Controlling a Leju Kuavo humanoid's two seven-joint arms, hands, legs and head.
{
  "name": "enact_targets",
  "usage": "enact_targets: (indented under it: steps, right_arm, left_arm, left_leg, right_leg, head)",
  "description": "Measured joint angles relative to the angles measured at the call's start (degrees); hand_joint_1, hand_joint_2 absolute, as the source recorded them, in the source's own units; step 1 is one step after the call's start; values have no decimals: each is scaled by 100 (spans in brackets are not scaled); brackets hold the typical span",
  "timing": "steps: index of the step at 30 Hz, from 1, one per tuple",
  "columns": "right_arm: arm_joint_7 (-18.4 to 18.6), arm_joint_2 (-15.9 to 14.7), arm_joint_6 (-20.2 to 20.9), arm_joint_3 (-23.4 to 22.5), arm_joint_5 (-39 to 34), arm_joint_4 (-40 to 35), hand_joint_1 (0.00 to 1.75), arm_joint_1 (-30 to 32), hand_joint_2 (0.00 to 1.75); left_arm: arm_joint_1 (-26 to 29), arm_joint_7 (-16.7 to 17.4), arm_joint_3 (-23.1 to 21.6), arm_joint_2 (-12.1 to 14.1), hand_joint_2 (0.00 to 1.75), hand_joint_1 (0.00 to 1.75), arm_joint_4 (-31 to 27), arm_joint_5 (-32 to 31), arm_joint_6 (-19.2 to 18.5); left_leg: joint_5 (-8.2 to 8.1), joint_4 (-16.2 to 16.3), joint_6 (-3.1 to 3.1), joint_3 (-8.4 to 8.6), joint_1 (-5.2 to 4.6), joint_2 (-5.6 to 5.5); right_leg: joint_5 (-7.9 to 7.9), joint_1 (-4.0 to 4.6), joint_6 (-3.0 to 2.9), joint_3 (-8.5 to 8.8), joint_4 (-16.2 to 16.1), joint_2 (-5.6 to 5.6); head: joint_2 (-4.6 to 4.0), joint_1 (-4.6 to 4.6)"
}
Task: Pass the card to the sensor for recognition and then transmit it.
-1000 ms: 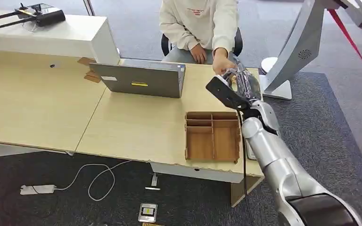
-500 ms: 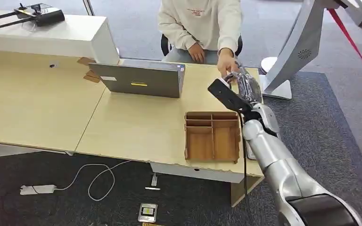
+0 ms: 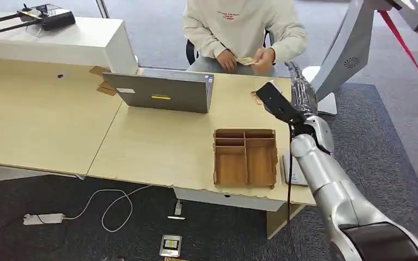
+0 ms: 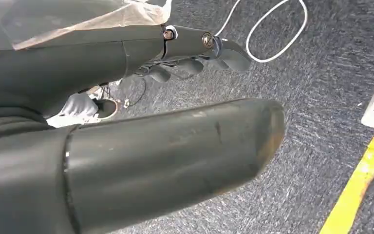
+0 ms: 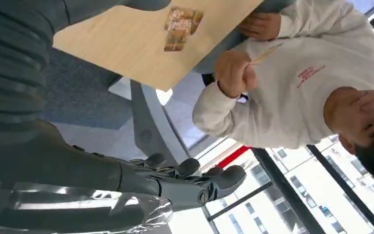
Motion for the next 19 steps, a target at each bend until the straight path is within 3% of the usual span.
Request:
enact_targets:
  steps: [10, 19]
  right_arm:
    - [151, -807, -431, -409, -529, -722, 0, 97, 175]
    - [315, -1859, -1203, -1531, -1144, -1908, 0, 1066, 175]
  left_arm:
    - [24, 15, 0, 9, 0, 0, 0, -2, 41]
    - [307, -35, 68, 46, 0, 0, 2, 361, 365]
  left_leg:
    - [-1, 2, 1, 1, -1, -2]
    - [-7, 2, 5, 2, -2, -3]
  right_leg:
    - [0, -2, 0, 3, -4, -3]
    - [-4, -2, 5, 5, -14, -4]
  head:
    - [0, 0]
    - [0, -2]
